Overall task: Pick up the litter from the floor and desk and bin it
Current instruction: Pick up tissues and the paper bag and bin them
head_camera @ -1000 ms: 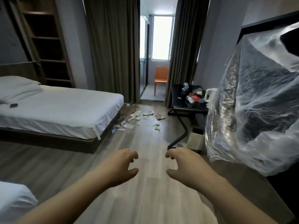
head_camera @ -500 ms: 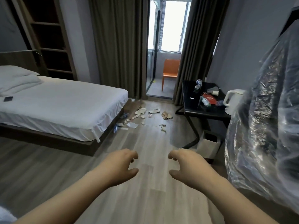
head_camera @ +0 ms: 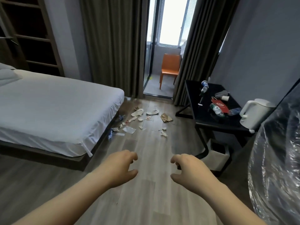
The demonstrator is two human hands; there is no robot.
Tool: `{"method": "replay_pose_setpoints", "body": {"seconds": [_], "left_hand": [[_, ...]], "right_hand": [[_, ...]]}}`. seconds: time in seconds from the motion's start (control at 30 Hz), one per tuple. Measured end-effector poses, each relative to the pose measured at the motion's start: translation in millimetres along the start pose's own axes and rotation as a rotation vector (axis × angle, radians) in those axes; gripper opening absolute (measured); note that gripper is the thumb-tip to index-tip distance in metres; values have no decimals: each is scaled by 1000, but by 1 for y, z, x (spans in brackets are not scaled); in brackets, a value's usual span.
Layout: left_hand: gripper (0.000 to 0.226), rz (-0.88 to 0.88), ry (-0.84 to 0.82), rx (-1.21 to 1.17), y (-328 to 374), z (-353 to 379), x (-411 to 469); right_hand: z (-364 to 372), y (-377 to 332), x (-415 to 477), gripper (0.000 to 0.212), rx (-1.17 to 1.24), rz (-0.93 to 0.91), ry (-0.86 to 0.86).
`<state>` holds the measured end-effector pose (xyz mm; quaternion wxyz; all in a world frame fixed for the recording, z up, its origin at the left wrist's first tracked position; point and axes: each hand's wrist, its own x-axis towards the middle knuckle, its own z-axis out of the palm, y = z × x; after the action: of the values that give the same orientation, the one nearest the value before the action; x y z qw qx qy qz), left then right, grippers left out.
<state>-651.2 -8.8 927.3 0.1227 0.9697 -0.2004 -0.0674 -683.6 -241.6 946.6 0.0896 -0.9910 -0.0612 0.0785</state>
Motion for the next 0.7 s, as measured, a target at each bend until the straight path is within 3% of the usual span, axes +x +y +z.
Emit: {"method": "replay_pose_setpoints", "body": {"seconds": [0.7], "left_hand": [[40, 9, -67, 19, -62, -24, 379]], "right_hand": [[-42, 136, 360, 48, 44, 8, -17]]}}
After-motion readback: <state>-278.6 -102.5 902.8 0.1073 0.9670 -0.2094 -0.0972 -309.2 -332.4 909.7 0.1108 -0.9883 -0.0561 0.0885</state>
